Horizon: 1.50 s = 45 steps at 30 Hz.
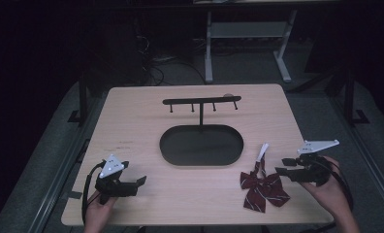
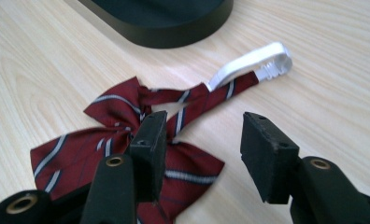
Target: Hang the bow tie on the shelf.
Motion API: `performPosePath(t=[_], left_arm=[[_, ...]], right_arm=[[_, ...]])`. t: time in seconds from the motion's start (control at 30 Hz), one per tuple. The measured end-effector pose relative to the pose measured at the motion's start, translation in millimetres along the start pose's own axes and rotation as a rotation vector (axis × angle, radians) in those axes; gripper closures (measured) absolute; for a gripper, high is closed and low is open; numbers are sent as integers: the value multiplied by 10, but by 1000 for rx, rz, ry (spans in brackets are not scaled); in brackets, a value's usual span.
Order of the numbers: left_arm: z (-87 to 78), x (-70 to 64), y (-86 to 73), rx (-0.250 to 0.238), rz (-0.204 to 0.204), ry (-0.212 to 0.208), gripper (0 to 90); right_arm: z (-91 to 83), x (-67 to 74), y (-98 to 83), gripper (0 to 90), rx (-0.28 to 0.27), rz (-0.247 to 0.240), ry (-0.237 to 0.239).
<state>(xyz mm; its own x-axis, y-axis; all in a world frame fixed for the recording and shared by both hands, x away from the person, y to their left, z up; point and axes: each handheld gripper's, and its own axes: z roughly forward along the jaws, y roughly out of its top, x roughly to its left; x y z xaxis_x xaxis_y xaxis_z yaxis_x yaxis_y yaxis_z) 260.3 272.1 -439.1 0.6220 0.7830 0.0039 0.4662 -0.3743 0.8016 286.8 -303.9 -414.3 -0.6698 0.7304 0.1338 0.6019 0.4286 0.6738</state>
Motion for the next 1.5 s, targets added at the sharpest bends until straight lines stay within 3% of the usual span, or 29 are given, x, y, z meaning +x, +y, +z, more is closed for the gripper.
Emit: performPosePath(t=[0.43, 0.8, 0.93, 1.13, 1.5], left_arm=[[7, -3, 4, 0, 6, -5, 130], [14, -7, 5, 1, 4, -9, 130], [16, -5, 7, 5, 4, -10, 130], [17, -13, 7, -2, 2, -10, 130], [17, -14, 10, -2, 1, -13, 130]], right_arm=[[161, -62, 315, 556, 51, -32, 10], [419, -316, 444, 663, 123, 48, 17], [516, -362, 466, 731, 147, 51, 15], [675, -369, 491, 823, 192, 48, 22], [869, -245, 608, 838, 207, 10, 27]])
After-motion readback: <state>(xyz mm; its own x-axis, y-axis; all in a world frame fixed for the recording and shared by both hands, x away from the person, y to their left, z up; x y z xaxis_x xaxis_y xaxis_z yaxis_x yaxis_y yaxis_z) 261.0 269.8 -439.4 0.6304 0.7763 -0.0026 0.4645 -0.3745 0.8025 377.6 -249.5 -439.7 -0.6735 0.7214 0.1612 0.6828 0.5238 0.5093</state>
